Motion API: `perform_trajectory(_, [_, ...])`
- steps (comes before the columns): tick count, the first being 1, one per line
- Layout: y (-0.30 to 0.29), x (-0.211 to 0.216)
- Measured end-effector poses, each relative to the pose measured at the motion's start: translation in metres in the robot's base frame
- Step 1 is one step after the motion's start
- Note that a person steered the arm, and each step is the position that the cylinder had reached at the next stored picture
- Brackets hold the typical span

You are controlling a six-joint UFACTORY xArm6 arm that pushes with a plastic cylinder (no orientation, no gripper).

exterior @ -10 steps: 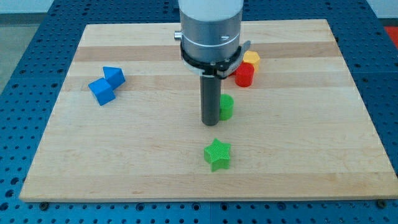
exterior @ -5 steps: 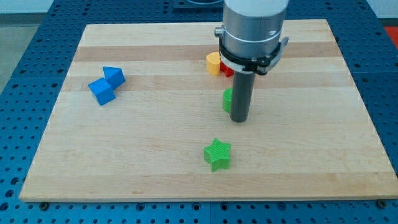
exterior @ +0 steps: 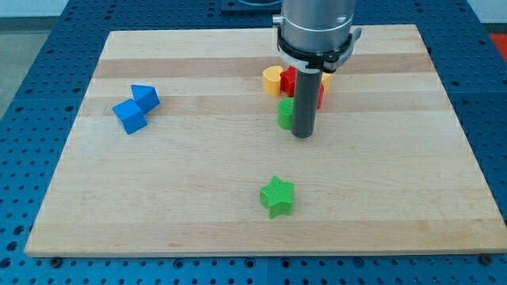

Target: Move the green circle parallel to the red circle

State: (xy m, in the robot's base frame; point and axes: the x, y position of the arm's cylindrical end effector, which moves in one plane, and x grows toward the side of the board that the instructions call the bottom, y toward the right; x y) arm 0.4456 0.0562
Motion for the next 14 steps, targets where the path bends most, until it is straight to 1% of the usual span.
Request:
perform_trajectory(1, [-0.011, 0.002])
perform_trajectory(2, [-0.028, 0.02])
perform_trajectory(3, [-0.044, 0.024])
perform_trajectory(4, [-0.054, 0.014])
perform_trajectory(7, [-0.055, -0.008])
perform_trajectory(11, [-0.039, -0.017])
perform_trajectory(13, [-0.039, -0.019])
perform_trajectory(14, [-0.047, -0.008])
